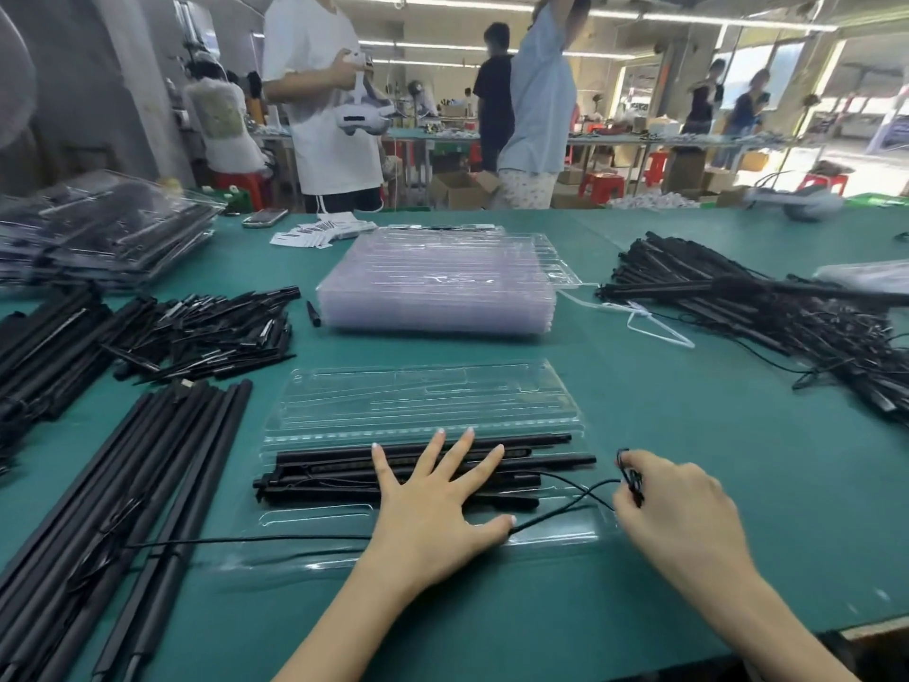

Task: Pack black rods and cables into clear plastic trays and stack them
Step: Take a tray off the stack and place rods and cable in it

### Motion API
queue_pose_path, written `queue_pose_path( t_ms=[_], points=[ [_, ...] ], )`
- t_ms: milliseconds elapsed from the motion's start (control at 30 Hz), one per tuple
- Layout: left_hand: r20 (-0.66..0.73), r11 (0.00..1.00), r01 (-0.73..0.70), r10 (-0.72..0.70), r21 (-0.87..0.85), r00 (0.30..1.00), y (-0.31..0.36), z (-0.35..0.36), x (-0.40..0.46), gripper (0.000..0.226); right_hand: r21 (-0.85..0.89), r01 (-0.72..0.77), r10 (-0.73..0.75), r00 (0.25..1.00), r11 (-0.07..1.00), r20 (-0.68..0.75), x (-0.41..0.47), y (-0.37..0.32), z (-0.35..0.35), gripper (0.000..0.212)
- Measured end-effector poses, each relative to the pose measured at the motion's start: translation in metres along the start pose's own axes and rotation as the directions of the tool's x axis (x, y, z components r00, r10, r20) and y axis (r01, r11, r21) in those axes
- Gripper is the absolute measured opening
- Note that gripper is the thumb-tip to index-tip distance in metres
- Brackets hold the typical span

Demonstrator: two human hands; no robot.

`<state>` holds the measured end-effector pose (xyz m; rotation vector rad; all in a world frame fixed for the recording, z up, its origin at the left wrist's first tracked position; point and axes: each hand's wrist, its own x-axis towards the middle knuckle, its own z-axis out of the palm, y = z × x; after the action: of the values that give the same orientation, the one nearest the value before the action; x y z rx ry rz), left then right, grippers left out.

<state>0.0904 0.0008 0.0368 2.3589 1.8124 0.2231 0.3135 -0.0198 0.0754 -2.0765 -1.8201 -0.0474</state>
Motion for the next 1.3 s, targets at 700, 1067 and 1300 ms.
queue_pose_path(
  t_ms=[700, 1067, 1300],
  points=[
    [-0.033, 1.000, 0.007, -0.007, 0.013, 0.999, 0.002, 0.001, 0.000, 0.065, 0.656, 0.089, -0.128, 0.992, 0.750, 0.011, 0.007, 0.026, 0.003, 0.017],
    [-0.026, 1.000, 0.000, 0.000, 0.008, 1.000, 0.002, 0.002, 0.000, 0.065, 0.732, -0.026, -0.189, 0.960, 0.680, 0.209, 0.014, 0.044, -0.005, 0.051],
    [-0.028, 1.000, 0.004, -0.004, 0.007, 1.000, 0.001, 0.003, 0.000, 0.066, 0.581, 0.234, -0.399, 0.900, 0.779, 0.173, 0.014, 0.059, -0.010, 0.056]
  ],
)
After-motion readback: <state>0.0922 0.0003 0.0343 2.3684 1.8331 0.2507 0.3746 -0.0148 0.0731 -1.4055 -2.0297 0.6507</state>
